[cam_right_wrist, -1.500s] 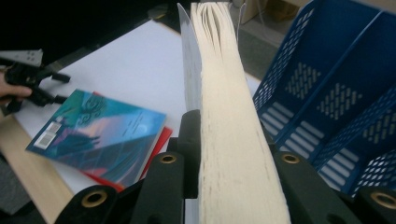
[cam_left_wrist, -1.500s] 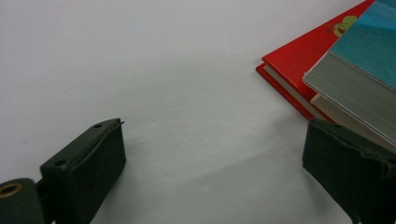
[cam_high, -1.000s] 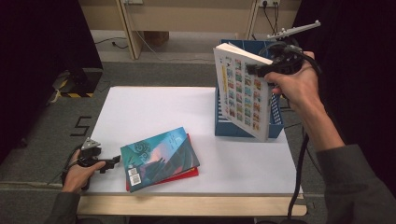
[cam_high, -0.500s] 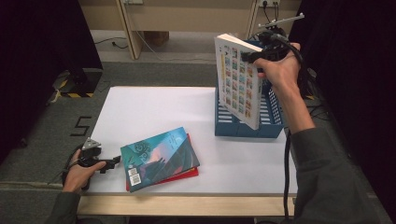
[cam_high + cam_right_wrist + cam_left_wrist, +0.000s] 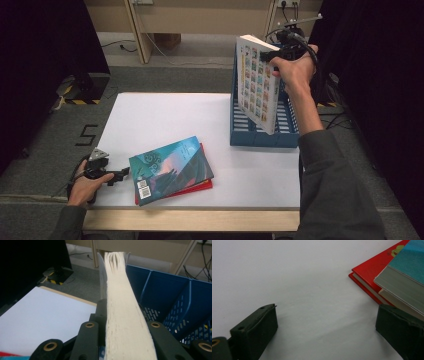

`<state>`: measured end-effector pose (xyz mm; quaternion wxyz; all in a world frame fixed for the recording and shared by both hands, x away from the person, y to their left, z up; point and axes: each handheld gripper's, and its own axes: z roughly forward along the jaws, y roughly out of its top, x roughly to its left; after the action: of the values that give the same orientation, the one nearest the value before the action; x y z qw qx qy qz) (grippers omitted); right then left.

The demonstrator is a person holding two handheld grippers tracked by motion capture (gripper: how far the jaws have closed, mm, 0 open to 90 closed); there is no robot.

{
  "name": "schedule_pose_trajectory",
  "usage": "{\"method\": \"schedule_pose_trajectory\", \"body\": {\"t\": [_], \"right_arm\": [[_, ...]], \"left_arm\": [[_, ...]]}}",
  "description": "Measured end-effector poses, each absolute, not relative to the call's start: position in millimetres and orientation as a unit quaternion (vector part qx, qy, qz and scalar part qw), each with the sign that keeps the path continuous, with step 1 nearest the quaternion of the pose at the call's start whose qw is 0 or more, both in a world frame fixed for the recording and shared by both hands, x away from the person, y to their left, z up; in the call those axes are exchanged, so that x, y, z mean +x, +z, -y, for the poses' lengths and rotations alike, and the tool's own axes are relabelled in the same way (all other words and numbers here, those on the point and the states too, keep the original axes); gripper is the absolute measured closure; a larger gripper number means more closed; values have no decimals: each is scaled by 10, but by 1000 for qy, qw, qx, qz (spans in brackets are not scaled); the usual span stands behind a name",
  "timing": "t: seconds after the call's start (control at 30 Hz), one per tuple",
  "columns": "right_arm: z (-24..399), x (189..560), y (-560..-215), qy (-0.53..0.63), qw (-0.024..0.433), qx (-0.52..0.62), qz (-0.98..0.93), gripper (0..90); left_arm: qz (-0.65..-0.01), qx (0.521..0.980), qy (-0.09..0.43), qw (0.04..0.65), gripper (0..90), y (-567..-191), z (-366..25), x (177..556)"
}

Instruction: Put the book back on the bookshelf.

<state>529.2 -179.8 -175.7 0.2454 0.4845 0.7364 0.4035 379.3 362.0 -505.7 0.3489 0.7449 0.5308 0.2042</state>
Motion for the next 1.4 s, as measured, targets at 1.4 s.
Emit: {"method": "schedule_pose_trajectory", "body": {"t": [1.4], "right_arm": [[1427,5869,-2328,417,241,549,-683,738]], "left_arm": [[-523,755,212,333,16,-5063,-3584,3795]]}}
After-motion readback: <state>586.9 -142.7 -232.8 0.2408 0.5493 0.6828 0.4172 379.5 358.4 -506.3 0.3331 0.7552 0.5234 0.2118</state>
